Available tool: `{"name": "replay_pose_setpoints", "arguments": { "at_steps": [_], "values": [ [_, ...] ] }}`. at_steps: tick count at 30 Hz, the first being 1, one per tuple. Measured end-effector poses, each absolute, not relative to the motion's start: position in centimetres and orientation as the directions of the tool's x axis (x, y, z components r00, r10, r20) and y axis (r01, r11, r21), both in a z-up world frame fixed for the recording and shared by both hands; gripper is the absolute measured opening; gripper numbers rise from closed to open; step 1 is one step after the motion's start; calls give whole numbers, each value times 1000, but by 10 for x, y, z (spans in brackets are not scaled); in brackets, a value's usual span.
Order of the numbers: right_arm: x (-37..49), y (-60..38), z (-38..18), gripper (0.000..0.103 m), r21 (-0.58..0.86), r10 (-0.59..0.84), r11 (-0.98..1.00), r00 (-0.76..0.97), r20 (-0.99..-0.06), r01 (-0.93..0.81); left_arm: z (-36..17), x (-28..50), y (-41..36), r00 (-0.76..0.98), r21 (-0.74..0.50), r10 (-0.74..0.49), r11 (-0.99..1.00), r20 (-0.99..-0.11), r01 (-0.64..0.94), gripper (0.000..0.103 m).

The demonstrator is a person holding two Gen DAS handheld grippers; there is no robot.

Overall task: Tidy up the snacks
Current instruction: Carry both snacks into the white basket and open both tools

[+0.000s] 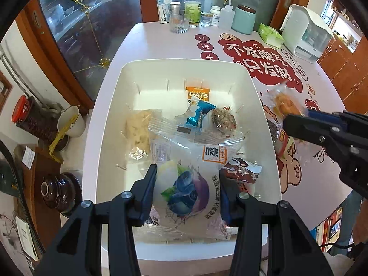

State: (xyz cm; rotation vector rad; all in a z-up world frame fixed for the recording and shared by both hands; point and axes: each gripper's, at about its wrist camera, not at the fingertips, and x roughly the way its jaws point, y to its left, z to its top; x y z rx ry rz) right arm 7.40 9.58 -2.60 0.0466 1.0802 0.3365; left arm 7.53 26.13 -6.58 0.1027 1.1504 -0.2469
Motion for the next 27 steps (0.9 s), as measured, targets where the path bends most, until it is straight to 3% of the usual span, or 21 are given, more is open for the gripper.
{"name": "replay_pose_setpoints", "arguments": {
  "at_steps": [21, 23, 25, 27],
  "values": [
    [94, 115, -15, 22, 200, 313, 937, 438, -843, -285, -66, 82, 261, 396, -21, -111, 974, -911, 223, 48],
    [95, 115, -12, 22, 194, 309, 939, 447, -840, -285, -65, 82, 260, 404, -8, -95, 977, -910, 212, 61],
    [95, 115, -11, 23, 190, 303, 941, 453, -838, -278, -64, 81, 260, 415, -3, -88, 980, -906, 201, 86],
    [95, 113, -10, 29, 186, 296, 944, 457, -838, -271, -62, 80, 260, 424, -5, -87, 982, -901, 190, 87]
  ]
}}
